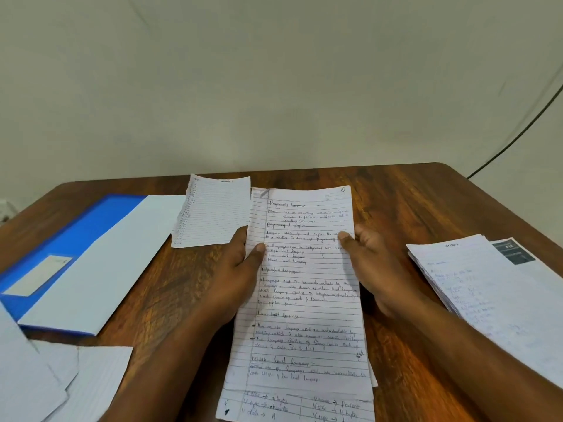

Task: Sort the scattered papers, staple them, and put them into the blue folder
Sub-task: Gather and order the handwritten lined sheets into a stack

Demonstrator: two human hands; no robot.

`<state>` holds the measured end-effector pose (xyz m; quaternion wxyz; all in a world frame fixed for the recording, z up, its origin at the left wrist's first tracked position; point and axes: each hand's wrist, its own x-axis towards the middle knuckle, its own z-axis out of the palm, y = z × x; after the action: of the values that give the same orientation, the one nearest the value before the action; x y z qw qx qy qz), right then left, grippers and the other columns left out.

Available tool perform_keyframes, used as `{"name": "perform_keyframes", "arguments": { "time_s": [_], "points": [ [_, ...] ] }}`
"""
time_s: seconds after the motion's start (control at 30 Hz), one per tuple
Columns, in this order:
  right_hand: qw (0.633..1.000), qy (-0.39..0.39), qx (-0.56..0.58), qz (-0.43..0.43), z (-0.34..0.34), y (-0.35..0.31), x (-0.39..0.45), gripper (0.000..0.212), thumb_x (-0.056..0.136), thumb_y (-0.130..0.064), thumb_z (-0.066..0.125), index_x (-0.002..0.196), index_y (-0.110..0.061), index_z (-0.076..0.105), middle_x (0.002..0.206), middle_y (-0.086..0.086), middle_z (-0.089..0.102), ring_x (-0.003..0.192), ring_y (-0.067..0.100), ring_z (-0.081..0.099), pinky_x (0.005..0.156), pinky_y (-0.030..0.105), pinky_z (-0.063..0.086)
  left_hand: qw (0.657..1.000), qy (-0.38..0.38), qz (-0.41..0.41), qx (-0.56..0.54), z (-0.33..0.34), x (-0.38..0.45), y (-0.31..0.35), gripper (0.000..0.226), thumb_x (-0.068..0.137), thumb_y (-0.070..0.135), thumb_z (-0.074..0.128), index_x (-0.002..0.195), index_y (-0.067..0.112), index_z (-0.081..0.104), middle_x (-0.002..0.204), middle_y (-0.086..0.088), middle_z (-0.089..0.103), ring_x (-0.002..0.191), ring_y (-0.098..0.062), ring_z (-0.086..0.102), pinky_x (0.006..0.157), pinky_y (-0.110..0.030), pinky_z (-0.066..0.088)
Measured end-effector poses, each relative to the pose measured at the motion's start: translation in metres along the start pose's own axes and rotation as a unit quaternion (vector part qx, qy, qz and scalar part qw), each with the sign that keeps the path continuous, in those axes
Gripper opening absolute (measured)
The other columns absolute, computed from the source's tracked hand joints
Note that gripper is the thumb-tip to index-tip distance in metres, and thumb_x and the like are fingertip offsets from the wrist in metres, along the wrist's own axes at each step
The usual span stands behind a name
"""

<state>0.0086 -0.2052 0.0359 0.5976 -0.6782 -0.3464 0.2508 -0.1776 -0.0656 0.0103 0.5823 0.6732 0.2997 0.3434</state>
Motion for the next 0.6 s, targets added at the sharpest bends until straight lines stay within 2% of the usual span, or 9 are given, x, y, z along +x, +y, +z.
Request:
{"name": "perform_keyframes", "arguments": {
  "time_s": [0.1, 0.13, 0.2, 0.33, 0.43, 0.5, 0.53, 0.57, 0.6],
  "points": [
    [1.0, -0.008, 0.0, 0.001, 0.004, 0.002, -0.002, 0.024, 0.112, -0.026, 0.046, 0.124, -0.025, 0.067, 0.114, 0.007, 0.077, 0.109, 0.035, 0.07, 0.093, 0.06, 0.057, 0.999, -0.009, -0.005, -0.042, 0.002, -0.001, 0.003, 0.029, 0.11, 0.012, 0.051, 0.138, 0.018, 0.056, 0.133, 0.001, 0.073, 0.124, -0.019, 0.069, 0.103, -0.045, 0.058],
    [1.0, -0.003, 0.005, -0.004, 0.004, 0.002, -0.002, 0.025, 0.112, -0.026, 0.045, 0.126, -0.026, 0.065, 0.108, 0.004, 0.079, 0.103, 0.032, 0.073, 0.089, 0.058, 0.059, 0.999, -0.011, -0.007, -0.051, 0.003, -0.001, 0.004, 0.029, 0.11, 0.012, 0.052, 0.137, 0.019, 0.057, 0.132, 0.001, 0.073, 0.123, -0.018, 0.07, 0.102, -0.044, 0.059],
    [1.0, -0.001, 0.008, -0.012, 0.005, 0.003, -0.002, 0.026, 0.112, -0.024, 0.044, 0.129, -0.026, 0.063, 0.096, -0.013, 0.08, 0.089, 0.012, 0.077, 0.08, 0.041, 0.065, 0.998, -0.019, -0.012, -0.063, 0.004, -0.002, 0.006, 0.031, 0.109, 0.012, 0.052, 0.139, 0.02, 0.055, 0.132, 0.002, 0.073, 0.123, -0.017, 0.07, 0.102, -0.043, 0.059],
    [1.0, 0.001, 0.027, -0.009, 0.007, 0.005, -0.001, 0.021, 0.111, -0.026, 0.046, 0.122, -0.033, 0.064, 0.126, 0.003, 0.074, 0.117, 0.03, 0.07, 0.1, 0.06, 0.055, 0.997, -0.03, -0.02, -0.073, 0.005, -0.003, 0.006, 0.036, 0.109, 0.01, 0.053, 0.141, 0.024, 0.054, 0.137, 0.003, 0.071, 0.127, -0.016, 0.067, 0.106, -0.043, 0.056],
    [0.999, 0.006, 0.038, -0.01, 0.009, 0.007, -0.002, 0.022, 0.111, -0.026, 0.047, 0.125, -0.033, 0.063, 0.126, 0.002, 0.074, 0.118, 0.031, 0.069, 0.101, 0.062, 0.054, 0.998, -0.026, -0.016, -0.058, 0.006, -0.003, 0.003, 0.039, 0.108, 0.007, 0.054, 0.145, 0.02, 0.052, 0.138, 0.001, 0.07, 0.128, -0.016, 0.067, 0.109, -0.045, 0.055],
    [0.999, -0.007, 0.039, -0.004, 0.009, 0.009, -0.001, 0.02, 0.11, -0.03, 0.049, 0.121, -0.038, 0.064, 0.124, 0.019, 0.07, 0.118, 0.051, 0.062, 0.093, 0.076, 0.048, 0.998, -0.024, -0.015, -0.05, 0.005, -0.004, 0.003, 0.039, 0.108, 0.006, 0.053, 0.145, 0.017, 0.052, 0.138, 0.0, 0.07, 0.128, -0.017, 0.067, 0.108, -0.044, 0.055],
    [0.999, -0.014, 0.038, -0.001, 0.008, 0.009, 0.0, 0.019, 0.11, -0.031, 0.049, 0.12, -0.037, 0.064, 0.125, 0.024, 0.068, 0.117, 0.055, 0.059, 0.089, 0.079, 0.048, 0.998, -0.023, -0.015, -0.049, 0.005, -0.003, 0.002, 0.039, 0.108, 0.005, 0.053, 0.145, 0.017, 0.052, 0.138, 0.001, 0.07, 0.128, -0.017, 0.067, 0.108, -0.044, 0.055],
    [0.999, -0.016, 0.036, -0.002, 0.007, 0.011, 0.001, 0.019, 0.11, -0.03, 0.049, 0.121, -0.035, 0.063, 0.124, 0.019, 0.07, 0.116, 0.049, 0.064, 0.088, 0.072, 0.054, 0.998, -0.021, -0.016, -0.049, 0.004, -0.002, 0.001, 0.04, 0.107, 0.005, 0.054, 0.145, 0.018, 0.052, 0.138, 0.001, 0.07, 0.127, -0.016, 0.067, 0.107, -0.043, 0.056],
    [1.0, -0.017, 0.026, -0.006, 0.006, 0.012, 0.002, 0.019, 0.111, -0.028, 0.048, 0.123, -0.031, 0.063, 0.122, 0.007, 0.075, 0.111, 0.034, 0.072, 0.085, 0.055, 0.062, 0.999, -0.019, -0.019, -0.047, 0.003, -0.002, 0.002, 0.04, 0.107, 0.005, 0.054, 0.145, 0.019, 0.053, 0.137, 0.002, 0.071, 0.127, -0.016, 0.068, 0.107, -0.043, 0.056]
  ]
}}
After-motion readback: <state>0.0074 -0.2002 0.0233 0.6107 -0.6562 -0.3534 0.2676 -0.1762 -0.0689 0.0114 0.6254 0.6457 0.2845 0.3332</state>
